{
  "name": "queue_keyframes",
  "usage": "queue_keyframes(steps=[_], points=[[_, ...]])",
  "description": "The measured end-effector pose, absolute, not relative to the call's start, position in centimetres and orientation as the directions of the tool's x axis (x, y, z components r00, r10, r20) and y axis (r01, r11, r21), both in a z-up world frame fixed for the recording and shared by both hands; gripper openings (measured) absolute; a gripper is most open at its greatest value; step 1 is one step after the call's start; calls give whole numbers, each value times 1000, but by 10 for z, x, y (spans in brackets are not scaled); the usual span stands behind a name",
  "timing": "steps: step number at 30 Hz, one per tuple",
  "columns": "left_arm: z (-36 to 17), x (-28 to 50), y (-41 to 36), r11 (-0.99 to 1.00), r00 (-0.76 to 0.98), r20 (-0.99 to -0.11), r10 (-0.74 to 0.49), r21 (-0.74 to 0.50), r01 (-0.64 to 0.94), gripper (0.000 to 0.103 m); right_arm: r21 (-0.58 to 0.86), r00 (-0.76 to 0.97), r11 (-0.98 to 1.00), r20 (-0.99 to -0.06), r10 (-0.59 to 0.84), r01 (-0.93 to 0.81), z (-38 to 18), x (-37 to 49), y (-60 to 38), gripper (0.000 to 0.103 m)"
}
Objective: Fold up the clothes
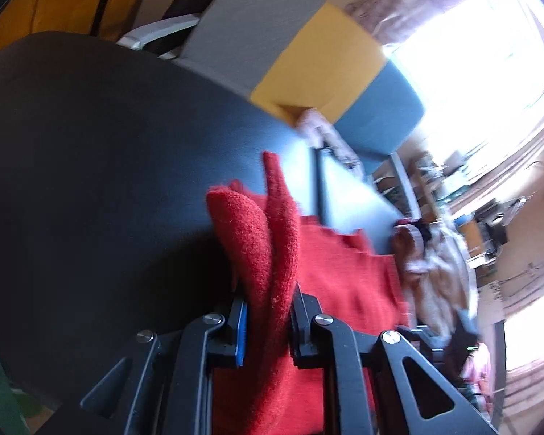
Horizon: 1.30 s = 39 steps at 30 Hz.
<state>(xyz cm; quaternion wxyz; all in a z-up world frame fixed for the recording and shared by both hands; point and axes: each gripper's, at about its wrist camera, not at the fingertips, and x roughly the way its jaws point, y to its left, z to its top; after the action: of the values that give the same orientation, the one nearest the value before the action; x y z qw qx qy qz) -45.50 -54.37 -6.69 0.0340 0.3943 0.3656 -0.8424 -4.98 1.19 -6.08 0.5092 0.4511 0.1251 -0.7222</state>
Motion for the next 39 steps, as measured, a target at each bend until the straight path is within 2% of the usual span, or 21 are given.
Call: queue_keyframes(steps=[3, 7, 8, 11, 14, 16, 20, 22, 31, 36, 39], points=[[-47, -430, -494, -699, -723, -621, 302, -660, 275, 16, 289, -86, -450, -757, -647, 845, -65, -52, 16, 96], [-41, -337, -386, -661, -735, -549, 398, -727, 186, 16, 301, -110, -452, -720, -685, 840, -69, -48, 25, 96], [-43, -343, -361, -656, -727, -544, 418, -735, 173, 16, 317, -111, -452, -707, -699, 834, -69, -48, 28, 96], [-47, -392, -315, -654, -695, -551, 462, -741, 152, 16, 362, -111, -451, -667, -737, 816, -73, -50, 32, 96], [-63, -393, -256, -676, -644, -592, 484, -721, 153, 16, 390, -117, -444, -631, -766, 807, -76, -50, 36, 96], [-81, -365, -233, -681, -607, -621, 496, -712, 171, 16, 400, -125, -436, -605, -786, 806, -78, -49, 40, 96], [-116, -363, -196, -685, -547, -663, 512, -699, 206, 16, 417, -133, -422, -566, -814, 805, -81, -48, 45, 96], [-125, -288, -166, -690, -521, -676, 521, -693, 208, 16, 423, -135, -417, -553, -822, 805, -83, -48, 46, 96], [-168, -213, -104, -689, -368, -717, 592, -687, 232, 17, 395, -150, -421, -559, -815, 816, -86, -43, 41, 96], [-168, -221, -98, -671, -347, -716, 606, -694, 259, 19, 336, -183, -443, -587, -789, 831, -87, -38, 38, 96], [-151, -210, -99, -679, -358, -707, 610, -699, 223, 30, 327, -187, -443, -588, -787, 835, -86, -37, 40, 96]])
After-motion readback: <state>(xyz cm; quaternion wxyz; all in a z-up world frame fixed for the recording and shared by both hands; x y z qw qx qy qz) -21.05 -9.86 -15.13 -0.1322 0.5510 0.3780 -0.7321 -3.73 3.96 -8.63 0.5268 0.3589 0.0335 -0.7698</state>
